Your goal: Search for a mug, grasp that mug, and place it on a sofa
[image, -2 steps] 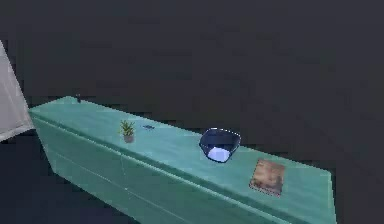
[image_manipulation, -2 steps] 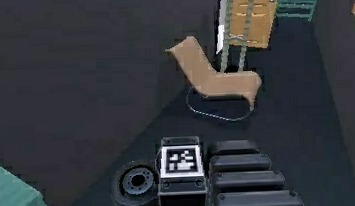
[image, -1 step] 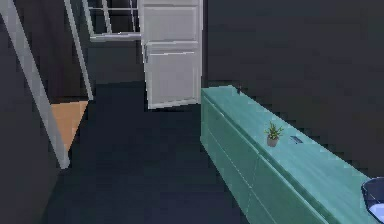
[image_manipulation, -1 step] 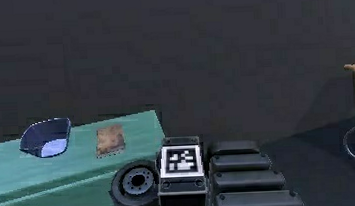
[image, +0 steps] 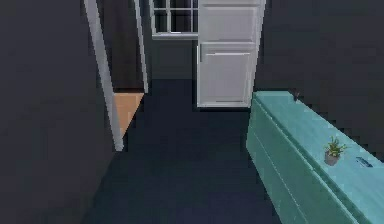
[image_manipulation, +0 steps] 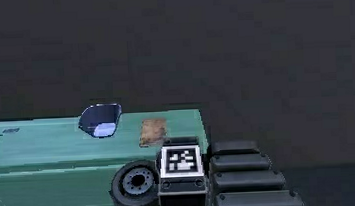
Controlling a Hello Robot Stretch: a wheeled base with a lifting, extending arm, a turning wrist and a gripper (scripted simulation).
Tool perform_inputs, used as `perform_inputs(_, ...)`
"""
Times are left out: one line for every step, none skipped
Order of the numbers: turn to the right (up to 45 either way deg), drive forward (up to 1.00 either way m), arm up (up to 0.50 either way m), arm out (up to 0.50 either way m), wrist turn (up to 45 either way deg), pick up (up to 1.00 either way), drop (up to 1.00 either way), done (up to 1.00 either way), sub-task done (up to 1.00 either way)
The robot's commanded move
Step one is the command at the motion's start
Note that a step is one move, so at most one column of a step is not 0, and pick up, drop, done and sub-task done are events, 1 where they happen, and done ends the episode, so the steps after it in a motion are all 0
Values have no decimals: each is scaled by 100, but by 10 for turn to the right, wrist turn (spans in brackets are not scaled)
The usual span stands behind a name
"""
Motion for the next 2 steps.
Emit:
perform_inputs(0,80,0,0,0,0,0,0,0)
perform_inputs(-30,0,0,0,0,0,0,0,0)
